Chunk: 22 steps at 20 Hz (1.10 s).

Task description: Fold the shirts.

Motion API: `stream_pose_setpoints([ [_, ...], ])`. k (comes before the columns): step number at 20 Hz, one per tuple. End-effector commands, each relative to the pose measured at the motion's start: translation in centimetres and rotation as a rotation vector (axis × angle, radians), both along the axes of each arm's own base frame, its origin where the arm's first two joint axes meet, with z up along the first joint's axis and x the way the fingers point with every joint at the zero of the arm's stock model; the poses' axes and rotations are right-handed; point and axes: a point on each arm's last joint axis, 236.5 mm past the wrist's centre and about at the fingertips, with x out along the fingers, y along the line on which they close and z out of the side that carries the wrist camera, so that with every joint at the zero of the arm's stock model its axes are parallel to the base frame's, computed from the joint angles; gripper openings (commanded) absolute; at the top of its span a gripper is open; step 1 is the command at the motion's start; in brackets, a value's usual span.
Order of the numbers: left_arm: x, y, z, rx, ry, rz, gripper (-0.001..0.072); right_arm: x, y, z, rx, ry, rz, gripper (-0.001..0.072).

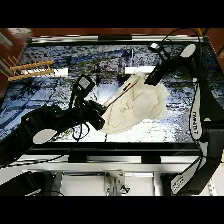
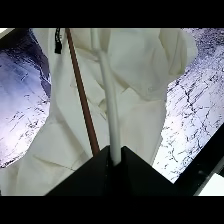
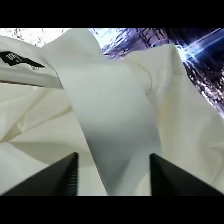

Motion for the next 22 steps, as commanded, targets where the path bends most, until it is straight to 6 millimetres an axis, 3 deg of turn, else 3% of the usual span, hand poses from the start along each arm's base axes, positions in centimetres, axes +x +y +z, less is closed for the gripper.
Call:
stream_pose_setpoints([
  [1,0.0,0.0,0.0,-0.001,-0.002,0.000,0.0049,-0.3,0.9,-0.5,-0.019,0.008,0.019,0.0247],
  [2,0.1,0.0,0.1,-0.002,-0.004,0.001,0.0050,-0.9,1.4,-0.5,-0.020,0.024,0.035,0.0094],
  [4,0.2,-0.1,0.4,-0.014,-0.015,0.003,0.0050,-1.6,1.8,0.3,-0.021,0.035,0.046,0.0080],
  [5,0.3,-0.2,0.5,-0.019,-0.019,0.004,0.0050,-1.7,2.1,1.6,-0.017,0.008,0.047,0.0081],
  [7,0.3,-0.2,0.5,-0.018,-0.019,0.004,0.0049,-1.0,2.3,6.2,0.003,-0.117,0.019,0.0080],
  [9,0.3,-0.2,0.5,-0.018,-0.021,0.003,0.0050,-0.7,2.5,12.5,0.039,-0.283,-0.015,0.0080],
  [11,0.6,-0.4,1.1,-0.036,-0.040,0.005,0.0050,-2.5,3.9,18.0,0.076,-0.392,0.002,0.0081],
  [14,1.1,-0.7,2.3,-0.076,-0.080,0.013,0.0050,-7.6,7.5,23.0,0.096,-0.451,0.092,0.0080],
  [17,1.3,-0.8,3.1,-0.098,-0.103,0.017,0.0050,-12.6,9.6,25.7,0.080,-0.445,0.115,0.0080],
  [22,0.9,0.0,5.8,-0.137,-0.167,0.020,0.0050,-17.7,7.7,26.4,0.013,-0.321,-0.027,0.0081],
])
